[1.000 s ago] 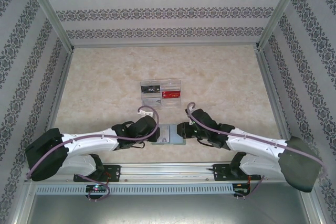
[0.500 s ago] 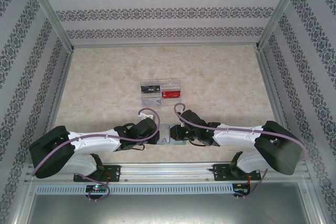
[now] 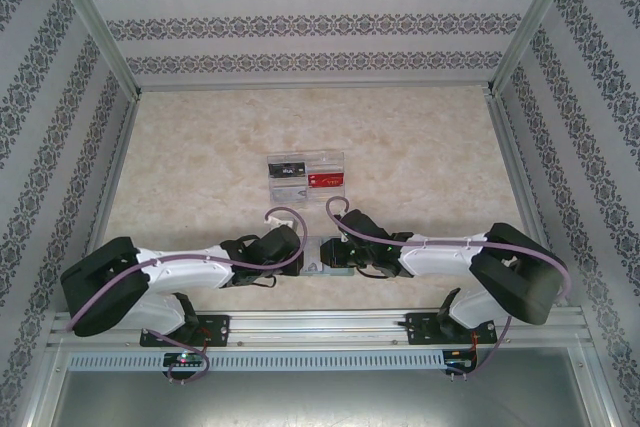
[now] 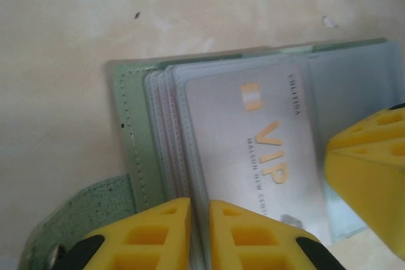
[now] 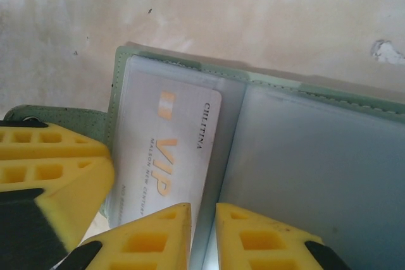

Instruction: Take the credit cards out of the card holder

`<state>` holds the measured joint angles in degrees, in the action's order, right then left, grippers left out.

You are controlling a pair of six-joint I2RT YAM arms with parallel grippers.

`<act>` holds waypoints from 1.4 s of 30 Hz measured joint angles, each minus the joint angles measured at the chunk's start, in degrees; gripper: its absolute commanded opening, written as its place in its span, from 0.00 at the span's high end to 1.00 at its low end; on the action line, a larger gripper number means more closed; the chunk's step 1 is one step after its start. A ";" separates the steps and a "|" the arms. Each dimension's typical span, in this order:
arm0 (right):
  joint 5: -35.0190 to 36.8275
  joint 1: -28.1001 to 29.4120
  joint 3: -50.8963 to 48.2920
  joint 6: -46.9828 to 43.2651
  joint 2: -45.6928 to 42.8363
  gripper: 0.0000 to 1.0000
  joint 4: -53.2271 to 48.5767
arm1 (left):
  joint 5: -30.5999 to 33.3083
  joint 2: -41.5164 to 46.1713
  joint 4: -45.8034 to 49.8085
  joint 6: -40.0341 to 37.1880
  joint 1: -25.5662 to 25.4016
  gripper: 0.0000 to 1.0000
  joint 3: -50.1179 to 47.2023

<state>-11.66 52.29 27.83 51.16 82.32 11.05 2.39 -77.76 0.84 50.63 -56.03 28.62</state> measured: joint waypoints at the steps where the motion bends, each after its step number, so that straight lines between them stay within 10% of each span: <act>1: -0.02 0.00 0.07 0.07 0.13 0.80 0.02 | -0.02 -0.33 -0.42 0.11 0.02 0.85 0.07; 19: -1.33 -0.72 0.17 2.12 2.14 1.00 2.54 | 0.70 -0.76 -0.79 1.99 0.17 1.00 0.55; 42: -2.80 -4.94 -4.61 2.08 -3.91 1.00 2.03 | 3.61 -0.81 3.61 4.02 0.24 0.93 1.42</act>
<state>-14.46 47.35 23.22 53.23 78.41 13.08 6.00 -78.56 4.45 54.65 -55.79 30.04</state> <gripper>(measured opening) 0.062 0.059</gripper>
